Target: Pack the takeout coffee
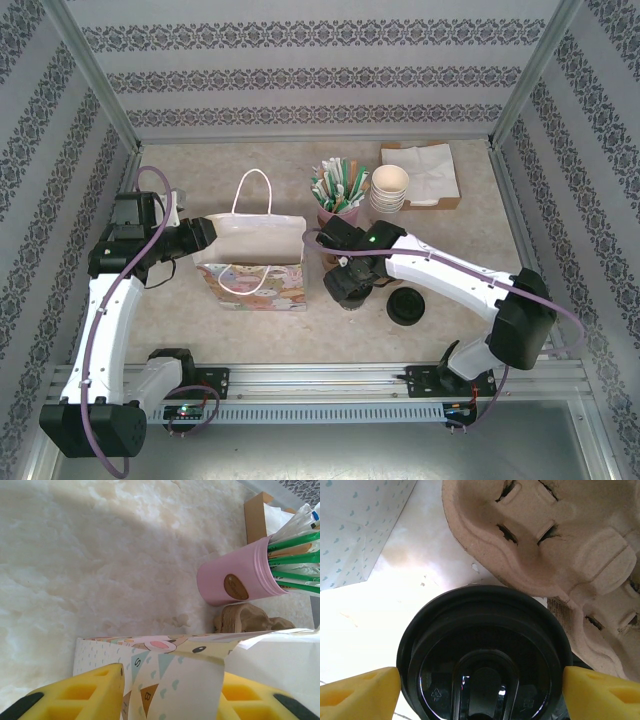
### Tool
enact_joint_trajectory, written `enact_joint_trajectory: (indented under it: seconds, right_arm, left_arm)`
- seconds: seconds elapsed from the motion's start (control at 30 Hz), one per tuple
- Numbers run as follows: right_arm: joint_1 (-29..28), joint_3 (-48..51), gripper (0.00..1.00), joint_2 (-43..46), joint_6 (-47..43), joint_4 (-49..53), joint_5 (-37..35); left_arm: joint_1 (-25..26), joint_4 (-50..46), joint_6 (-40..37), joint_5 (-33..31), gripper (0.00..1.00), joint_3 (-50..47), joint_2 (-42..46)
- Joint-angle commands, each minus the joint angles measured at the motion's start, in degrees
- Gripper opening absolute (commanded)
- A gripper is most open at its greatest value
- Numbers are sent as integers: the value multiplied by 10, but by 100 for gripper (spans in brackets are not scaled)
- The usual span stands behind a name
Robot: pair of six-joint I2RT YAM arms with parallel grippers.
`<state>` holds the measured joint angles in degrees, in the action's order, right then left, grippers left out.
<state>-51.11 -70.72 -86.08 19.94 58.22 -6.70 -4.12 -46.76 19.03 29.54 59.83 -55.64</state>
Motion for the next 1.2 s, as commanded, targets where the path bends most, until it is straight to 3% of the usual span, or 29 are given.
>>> enact_joint_trajectory:
  seconds: [0.0, 0.73, 0.97, 1.17]
  right_arm:
    - [6, 3, 84, -4, -3, -3, -12]
    - [13, 9, 78, 1, -2, -1, 0]
    - [12, -42, 76, 30, -2, 36, 6]
    - [12, -122, 75, 64, -20, 80, 16]
  left_arm:
    - [4, -15, -12, -5, 40, -3, 7]
    - [4, -11, -8, -5, 40, -2, 3]
    - [4, -11, -9, 2, 40, -1, 1]
    - [4, -9, -15, 45, 40, 2, -10]
